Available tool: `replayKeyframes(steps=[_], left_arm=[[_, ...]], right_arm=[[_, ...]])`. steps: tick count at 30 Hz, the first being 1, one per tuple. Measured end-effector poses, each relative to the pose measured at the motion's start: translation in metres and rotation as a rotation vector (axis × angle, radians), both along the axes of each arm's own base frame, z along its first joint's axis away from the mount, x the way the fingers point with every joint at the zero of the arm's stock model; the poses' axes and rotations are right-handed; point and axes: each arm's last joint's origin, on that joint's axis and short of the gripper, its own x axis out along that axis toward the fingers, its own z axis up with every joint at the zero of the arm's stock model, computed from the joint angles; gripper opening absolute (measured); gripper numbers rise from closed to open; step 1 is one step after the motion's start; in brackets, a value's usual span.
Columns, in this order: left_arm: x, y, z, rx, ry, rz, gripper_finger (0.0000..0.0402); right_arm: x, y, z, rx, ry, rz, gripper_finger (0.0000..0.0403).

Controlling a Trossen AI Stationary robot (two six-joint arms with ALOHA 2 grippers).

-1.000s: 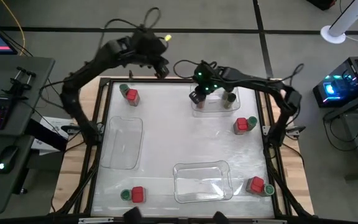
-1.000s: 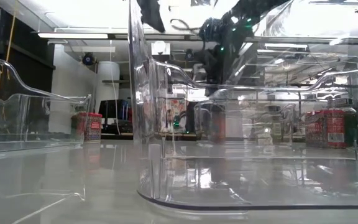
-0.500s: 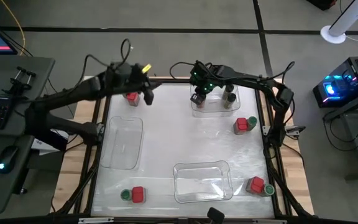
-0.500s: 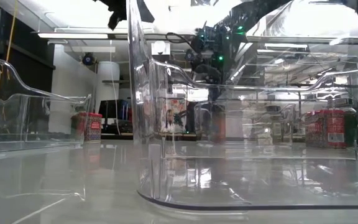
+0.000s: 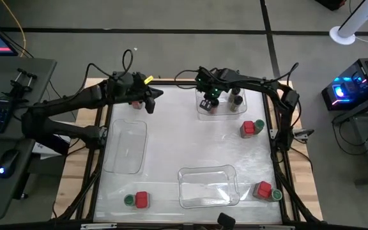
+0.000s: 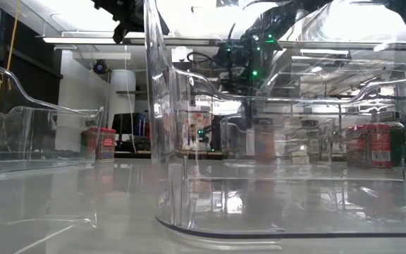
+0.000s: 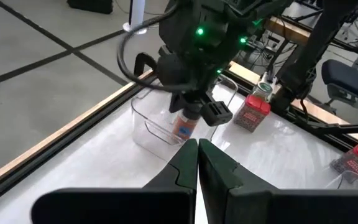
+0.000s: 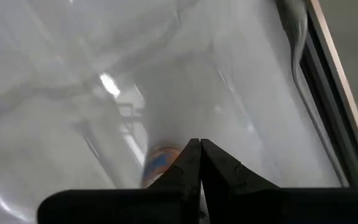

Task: Sort spices by type
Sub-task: Put the black seasoning bottle into the top right transparent bin

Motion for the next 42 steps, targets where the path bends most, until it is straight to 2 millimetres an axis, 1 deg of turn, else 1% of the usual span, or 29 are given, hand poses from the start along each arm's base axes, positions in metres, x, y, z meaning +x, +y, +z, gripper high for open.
replayKeyframes(steps=[6, 8, 10, 12, 14, 16, 18, 19, 21, 24, 27, 30, 33, 38, 42], left_arm=[[0.0, 0.0, 0.0, 0.022, 0.011, -0.011, 0.0], [0.0, 0.0, 0.0, 0.03, 0.015, -0.013, 0.0], [0.0, 0.0, 0.0, 0.04, 0.019, -0.017, 0.0], [-0.001, 0.0, 0.0, 0.052, 0.03, -0.023, 0.0], [-0.003, -0.001, 0.0, 0.061, 0.043, -0.028, 0.0], [-0.006, -0.002, -0.001, 0.056, 0.061, -0.03, 0.0], [-0.008, -0.002, -0.001, 0.055, 0.076, -0.032, 0.0], [-0.009, -0.003, -0.002, 0.055, 0.084, -0.034, 0.0], [-0.011, -0.003, -0.003, 0.049, 0.102, -0.035, 0.0], [-0.011, -0.004, -0.004, 0.045, 0.115, -0.036, 0.0], [-0.011, -0.004, -0.004, 0.056, 0.121, -0.043, 0.0], [-0.011, -0.004, -0.004, 0.058, 0.124, -0.044, 0.0], [-0.012, -0.004, -0.004, 0.058, 0.126, -0.044, 0.0], [-0.012, -0.004, -0.006, 0.055, 0.149, -0.048, 0.0], [-0.013, -0.004, -0.008, 0.05, 0.165, -0.05, 0.0]], right_arm=[[-0.008, 0.002, 0.0, -0.042, 0.115, 0.013, 0.0], [-0.01, 0.001, 0.004, -0.07, 0.118, 0.005, 0.0], [-0.013, 0.0, 0.012, -0.096, 0.097, -0.011, 0.0], [-0.016, 0.002, 0.024, -0.101, 0.048, -0.032, 0.0], [-0.019, 0.007, 0.036, -0.062, -0.039, -0.045, 0.0], [-0.018, 0.015, 0.048, 0.037, -0.159, -0.056, 0.0], [-0.015, 0.026, 0.052, 0.173, -0.226, -0.089, 0.0], [-0.015, 0.031, 0.051, 0.234, -0.226, -0.121, 0.0], [-0.012, 0.041, 0.043, 0.317, -0.189, -0.194, 0.0], [-0.007, 0.05, 0.03, 0.343, -0.179, -0.3, 0.0], [-0.006, 0.053, 0.018, 0.308, -0.171, -0.428, 0.0], [-0.011, 0.053, 0.009, 0.211, -0.131, -0.565, 0.0], [-0.016, 0.051, 0.001, 0.179, -0.114, -0.666, 0.0], [-0.019, 0.049, -0.01, 0.163, -0.12, -0.74, 0.0], [-0.024, 0.047, -0.016, 0.107, -0.098, -0.778, 0.0]])
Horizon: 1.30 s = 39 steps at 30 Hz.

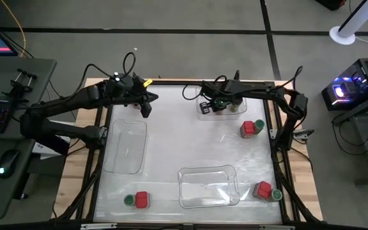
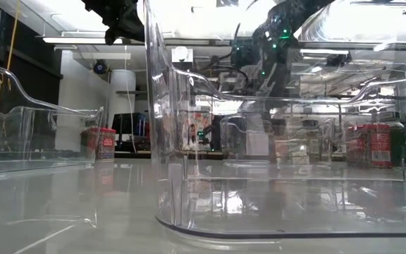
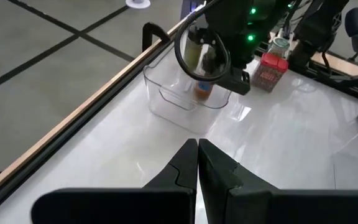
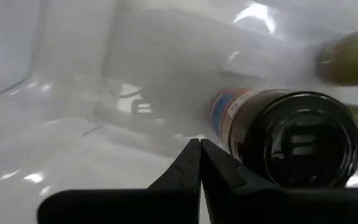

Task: Sort spices by type
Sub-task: Put the black seasoning bottle into the top right transparent bin

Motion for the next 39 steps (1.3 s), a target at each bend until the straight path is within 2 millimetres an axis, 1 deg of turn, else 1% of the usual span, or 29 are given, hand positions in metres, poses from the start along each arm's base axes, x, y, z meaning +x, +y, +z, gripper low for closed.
replayKeyframes(steps=[8, 13, 17, 19, 21, 23, 25, 29, 32, 39], left_arm=[[0.0, 0.0, 0.0, 0.011, 0.011, -0.008, 0.0], [0.0, 0.0, 0.0, 0.013, 0.011, -0.01, 0.0], [-0.001, 0.0, -0.001, 0.008, 0.023, -0.01, 0.0], [-0.002, -0.001, -0.003, 0.003, 0.037, -0.009, 0.0], [-0.002, -0.001, -0.004, 0.001, 0.049, -0.007, 0.0], [-0.002, 0.0, -0.004, 0.006, 0.053, 0.002, 0.0], [-0.003, 0.0, -0.004, 0.015, 0.057, 0.01, 0.0], [-0.003, 0.002, -0.004, 0.033, 0.065, 0.015, 0.0], [-0.004, 0.005, -0.004, 0.034, 0.066, 0.028, 0.0], [-0.005, 0.007, -0.004, 0.033, 0.066, 0.038, 0.0]], right_arm=[[-0.007, -0.013, -0.001, -0.073, 0.038, -0.046, 0.0], [-0.008, -0.025, 0.0, -0.162, 0.045, -0.013, 0.0], [-0.007, -0.025, 0.01, -0.126, 0.016, 0.072, 0.0], [-0.01, -0.018, 0.015, -0.074, 0.002, 0.114, 0.0], [-0.013, -0.012, 0.016, 0.011, 0.0, 0.128, 0.0], [-0.019, -0.006, 0.014, 0.102, 0.042, 0.124, 0.0], [-0.023, -0.002, 0.01, 0.129, 0.089, 0.12, 0.0], [-0.028, -0.005, 0.0, 0.059, 0.133, 0.051, 0.0], [-0.028, -0.012, -0.007, 0.038, 0.079, 0.0, 0.0], [-0.035, -0.018, -0.023, 0.007, 0.057, -0.128, 0.0]])
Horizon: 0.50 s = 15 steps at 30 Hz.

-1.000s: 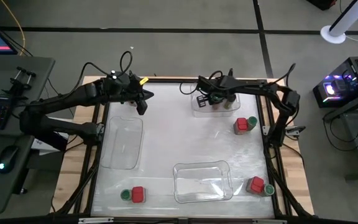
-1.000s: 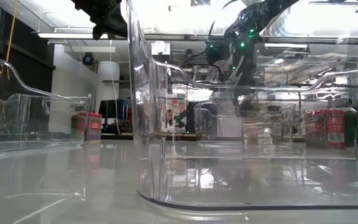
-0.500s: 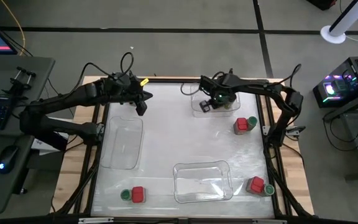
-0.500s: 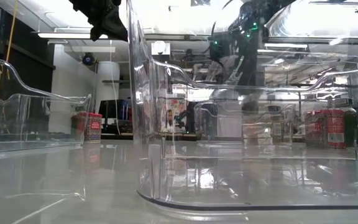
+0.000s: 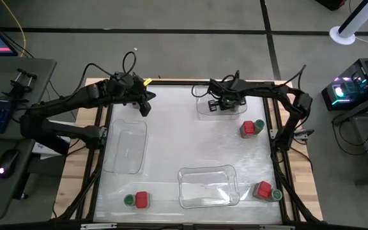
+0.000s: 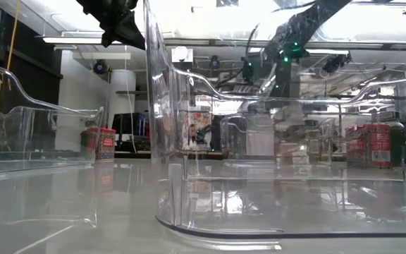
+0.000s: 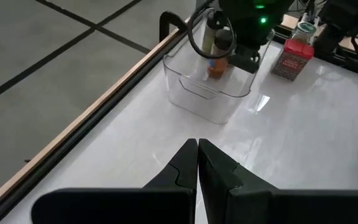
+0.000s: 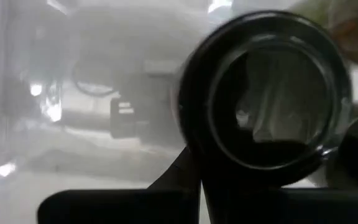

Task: Sort spices by type
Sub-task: Put the black seasoning bottle into the top right transparent bin

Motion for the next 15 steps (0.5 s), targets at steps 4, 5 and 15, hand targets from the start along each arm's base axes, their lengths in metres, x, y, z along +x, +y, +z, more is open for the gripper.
replayKeyframes(steps=[4, 5, 15], left_arm=[[0.0, 0.0, 0.0, 0.001, 0.0, -0.001, 0.0], [0.0, 0.0, 0.0, 0.001, 0.001, -0.001, 0.0], [0.0, 0.0, 0.0, 0.001, 0.001, -0.001, 0.0]], right_arm=[[0.0, -0.002, -0.002, -0.057, 0.005, -0.031, 0.0], [0.0, -0.003, -0.002, -0.076, 0.004, -0.045, 0.0], [-0.001, -0.016, 0.001, -0.217, -0.012, -0.159, 0.0]])
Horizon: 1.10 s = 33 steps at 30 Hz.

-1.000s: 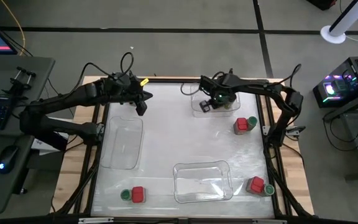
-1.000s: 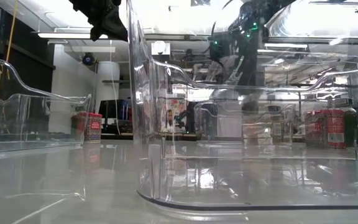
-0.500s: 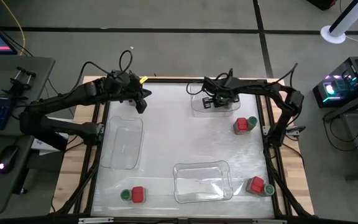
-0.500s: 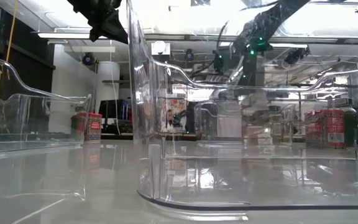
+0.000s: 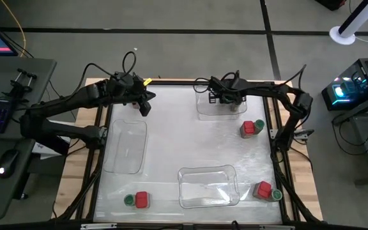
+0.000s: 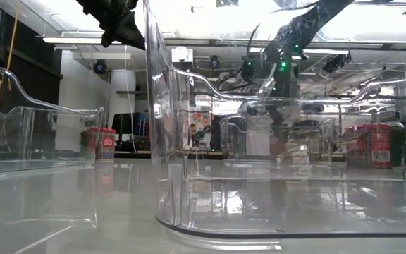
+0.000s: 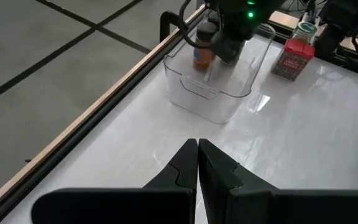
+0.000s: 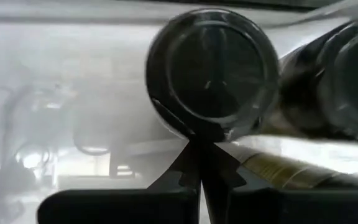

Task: Sort spices by type
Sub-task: Put the black seasoning bottle into the top right transparent bin, then put the red seasoning can into the middle left transparent bin

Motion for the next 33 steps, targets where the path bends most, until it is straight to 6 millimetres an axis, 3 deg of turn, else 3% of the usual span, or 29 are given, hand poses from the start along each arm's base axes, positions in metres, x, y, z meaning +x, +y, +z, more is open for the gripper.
replayKeyframes(steps=[11, 19, 23, 28, 33], left_arm=[[-0.003, -0.001, 0.003, 0.002, -0.012, 0.0, 0.0], [-0.03, -0.012, 0.024, 0.035, -0.126, 0.007, 0.0], [-0.038, -0.006, 0.024, 0.009, -0.129, 0.124, 0.0008], [-0.037, 0.025, 0.006, -0.147, 0.015, 0.237, 0.007], [-0.031, 0.064, -0.022, -0.315, 0.234, 0.375, 0.0168]], right_arm=[[-0.002, 0.004, 0.01, 0.0, -0.012, 0.056, 0.0], [-0.016, 0.027, 0.067, -0.102, -0.147, 0.181, 0.0], [-0.028, 0.037, 0.098, -0.185, -0.263, 0.188, 0.0], [-0.04, 0.045, 0.122, -0.244, -0.354, 0.215, 0.0], [-0.044, 0.047, 0.125, -0.248, -0.358, 0.225, 0.0]])
